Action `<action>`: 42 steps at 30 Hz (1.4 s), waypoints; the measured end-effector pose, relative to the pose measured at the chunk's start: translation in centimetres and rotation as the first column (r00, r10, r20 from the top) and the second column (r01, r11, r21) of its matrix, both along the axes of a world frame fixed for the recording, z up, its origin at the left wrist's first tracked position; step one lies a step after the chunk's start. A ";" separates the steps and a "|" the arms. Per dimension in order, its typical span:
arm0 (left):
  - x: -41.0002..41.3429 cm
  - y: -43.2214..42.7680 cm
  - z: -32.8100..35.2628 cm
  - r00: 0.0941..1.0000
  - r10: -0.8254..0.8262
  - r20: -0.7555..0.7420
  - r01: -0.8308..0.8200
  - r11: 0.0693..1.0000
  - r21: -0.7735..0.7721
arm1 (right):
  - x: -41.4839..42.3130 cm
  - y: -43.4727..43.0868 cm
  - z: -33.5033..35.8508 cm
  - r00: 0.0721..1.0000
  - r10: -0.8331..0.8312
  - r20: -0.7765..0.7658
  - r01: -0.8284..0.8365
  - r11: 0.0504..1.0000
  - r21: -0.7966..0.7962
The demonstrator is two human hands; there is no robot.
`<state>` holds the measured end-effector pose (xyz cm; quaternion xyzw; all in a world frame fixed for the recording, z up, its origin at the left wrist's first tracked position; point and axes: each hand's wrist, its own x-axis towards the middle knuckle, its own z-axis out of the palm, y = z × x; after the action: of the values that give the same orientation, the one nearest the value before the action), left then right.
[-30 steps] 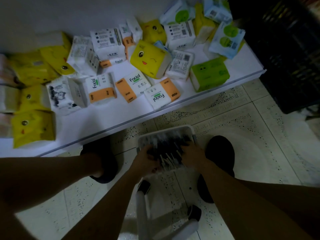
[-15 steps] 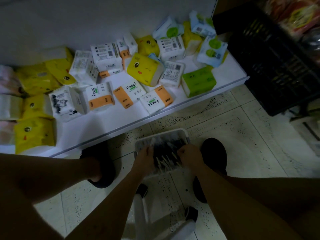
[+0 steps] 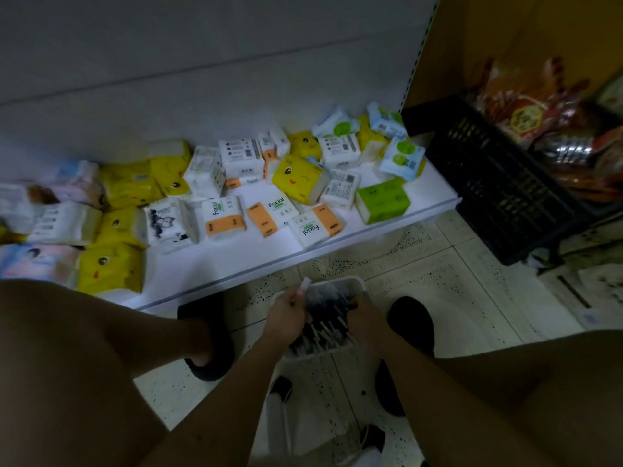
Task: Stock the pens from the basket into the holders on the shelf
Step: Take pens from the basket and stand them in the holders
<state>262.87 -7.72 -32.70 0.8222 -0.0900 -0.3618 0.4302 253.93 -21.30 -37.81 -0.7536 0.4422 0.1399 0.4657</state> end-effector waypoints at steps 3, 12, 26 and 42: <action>0.0 0.3 1.1 1.000 -0.004 -0.022 0.002 0.998 -0.068 | 0.1 0.4 2.2 0.987 0.033 0.160 -0.014 0.993 -0.120; 0.9 0.9 7.7 0.968 0.237 -0.087 -0.252 0.896 -0.364 | 3.0 1.4 10.2 0.839 -0.086 0.538 0.138 0.989 -0.058; 6.6 0.6 24.9 0.908 0.183 0.376 0.070 0.820 -0.569 | 7.9 3.0 28.6 0.511 0.065 0.857 0.135 0.979 -0.154; 9.0 7.0 43.1 0.586 0.423 0.691 0.273 0.700 -0.660 | 11.8 5.6 47.6 0.274 0.344 0.898 0.053 0.927 -0.371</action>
<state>271.91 -0.76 10.40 0.6629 -0.3677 0.1362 0.6378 265.68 -15.67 9.76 -0.7904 0.0208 -0.3697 0.4880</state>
